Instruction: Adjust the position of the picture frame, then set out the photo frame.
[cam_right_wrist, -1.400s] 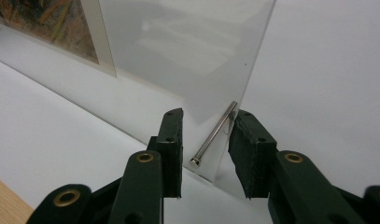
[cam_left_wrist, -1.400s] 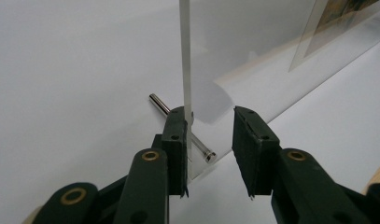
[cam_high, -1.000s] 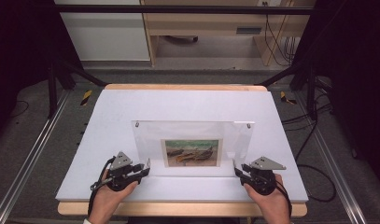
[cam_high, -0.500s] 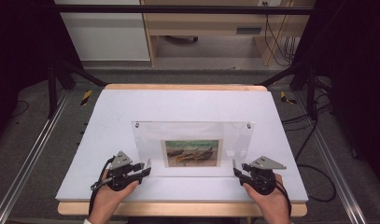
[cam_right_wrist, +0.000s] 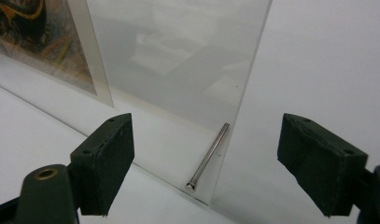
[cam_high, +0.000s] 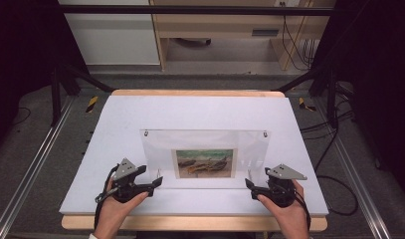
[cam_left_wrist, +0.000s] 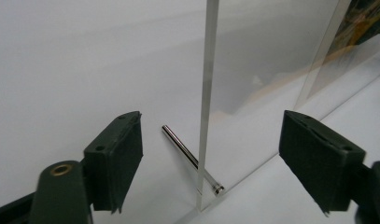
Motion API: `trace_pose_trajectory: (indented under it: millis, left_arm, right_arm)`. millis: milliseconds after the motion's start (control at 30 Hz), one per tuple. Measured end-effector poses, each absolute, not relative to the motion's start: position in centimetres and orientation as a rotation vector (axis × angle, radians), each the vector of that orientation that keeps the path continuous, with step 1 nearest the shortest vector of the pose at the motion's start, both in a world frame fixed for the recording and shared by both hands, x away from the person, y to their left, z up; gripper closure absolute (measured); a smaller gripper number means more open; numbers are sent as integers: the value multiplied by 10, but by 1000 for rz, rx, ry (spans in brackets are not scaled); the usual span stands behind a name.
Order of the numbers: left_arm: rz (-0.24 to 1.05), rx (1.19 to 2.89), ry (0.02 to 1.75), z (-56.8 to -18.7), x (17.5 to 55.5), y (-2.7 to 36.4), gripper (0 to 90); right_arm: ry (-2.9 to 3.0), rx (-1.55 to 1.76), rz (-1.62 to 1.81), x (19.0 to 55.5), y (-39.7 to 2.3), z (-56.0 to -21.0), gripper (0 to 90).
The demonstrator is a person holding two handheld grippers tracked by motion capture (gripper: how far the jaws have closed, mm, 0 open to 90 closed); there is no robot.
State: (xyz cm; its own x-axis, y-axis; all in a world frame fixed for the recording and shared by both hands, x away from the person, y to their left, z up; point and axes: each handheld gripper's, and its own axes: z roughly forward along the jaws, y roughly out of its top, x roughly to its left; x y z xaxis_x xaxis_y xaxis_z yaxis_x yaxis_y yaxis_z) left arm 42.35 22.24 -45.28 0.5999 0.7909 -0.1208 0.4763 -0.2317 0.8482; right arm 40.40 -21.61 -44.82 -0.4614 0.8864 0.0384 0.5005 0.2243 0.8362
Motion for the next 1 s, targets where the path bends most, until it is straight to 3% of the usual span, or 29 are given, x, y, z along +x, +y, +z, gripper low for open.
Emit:
trace_pose_trajectory:
  millis: [400, 1000]
  left_arm:
    - [456, 1828, 984, -445, 423, 229, 96]
    - [546, 1733, 1002, -435, 424, 251, 92]
  right_arm:
    - [1963, 1256, 1196, 401, -222, -438, 115]
    - [1854, 1251, 1201, 396, -237, -429, 106]
